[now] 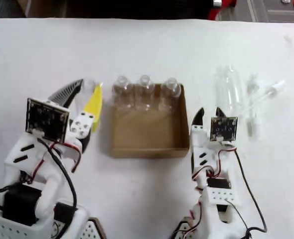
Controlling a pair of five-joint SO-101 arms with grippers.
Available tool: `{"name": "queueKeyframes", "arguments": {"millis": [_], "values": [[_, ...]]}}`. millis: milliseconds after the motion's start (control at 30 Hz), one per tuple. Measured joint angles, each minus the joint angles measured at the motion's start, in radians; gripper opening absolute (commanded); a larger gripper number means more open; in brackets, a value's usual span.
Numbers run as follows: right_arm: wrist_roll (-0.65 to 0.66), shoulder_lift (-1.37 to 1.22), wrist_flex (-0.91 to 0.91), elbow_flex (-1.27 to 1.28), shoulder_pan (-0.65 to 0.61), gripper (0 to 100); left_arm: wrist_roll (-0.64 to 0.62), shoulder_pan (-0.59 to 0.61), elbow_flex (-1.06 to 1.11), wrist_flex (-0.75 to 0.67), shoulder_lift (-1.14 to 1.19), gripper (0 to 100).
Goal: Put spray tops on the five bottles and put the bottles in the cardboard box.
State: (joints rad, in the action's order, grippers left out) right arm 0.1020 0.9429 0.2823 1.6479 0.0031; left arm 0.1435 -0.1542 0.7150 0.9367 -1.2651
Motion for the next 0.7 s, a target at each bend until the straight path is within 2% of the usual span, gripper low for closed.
{"name": "queueKeyframes", "arguments": {"millis": [233,567,700], "values": [[0.0,0.0,0.0,0.0,0.0,14.5,0.153,0.023,0.0,0.031,0.0,2],[0.0,0.0,0.0,0.0,0.0,14.5,0.167,0.009,0.068,0.026,0.0,2],[0.0,0.0,0.0,0.0,0.0,14.5,0.167,0.011,0.147,-0.083,-0.002,2]]}}
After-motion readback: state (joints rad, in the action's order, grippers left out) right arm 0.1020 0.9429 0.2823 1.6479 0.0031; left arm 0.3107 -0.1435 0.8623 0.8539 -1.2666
